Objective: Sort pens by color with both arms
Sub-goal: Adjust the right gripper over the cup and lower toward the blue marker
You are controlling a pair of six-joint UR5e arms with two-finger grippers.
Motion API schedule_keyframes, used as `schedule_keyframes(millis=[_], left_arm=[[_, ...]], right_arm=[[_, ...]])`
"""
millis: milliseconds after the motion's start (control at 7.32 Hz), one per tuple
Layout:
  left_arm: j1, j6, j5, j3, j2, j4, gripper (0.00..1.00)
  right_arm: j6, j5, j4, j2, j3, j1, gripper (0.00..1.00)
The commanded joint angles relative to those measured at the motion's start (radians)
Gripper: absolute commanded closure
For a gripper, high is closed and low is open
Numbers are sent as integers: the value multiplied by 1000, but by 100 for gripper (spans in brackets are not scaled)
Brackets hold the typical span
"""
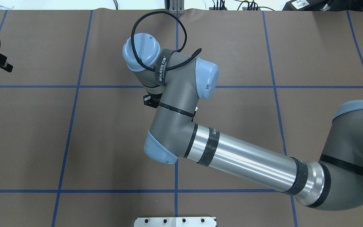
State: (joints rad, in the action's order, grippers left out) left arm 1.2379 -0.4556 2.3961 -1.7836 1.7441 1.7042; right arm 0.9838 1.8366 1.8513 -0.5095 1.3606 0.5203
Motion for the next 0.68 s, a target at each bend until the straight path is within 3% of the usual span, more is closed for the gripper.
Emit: schedule_keyframes(millis=[0,546], left_arm=[[0,0,0,0,0,0,0],[0,0,0,0,0,0,0]], right_arm=[[-1,1,5,3,2,3,65],[-2,1,9,3,3,6,71]])
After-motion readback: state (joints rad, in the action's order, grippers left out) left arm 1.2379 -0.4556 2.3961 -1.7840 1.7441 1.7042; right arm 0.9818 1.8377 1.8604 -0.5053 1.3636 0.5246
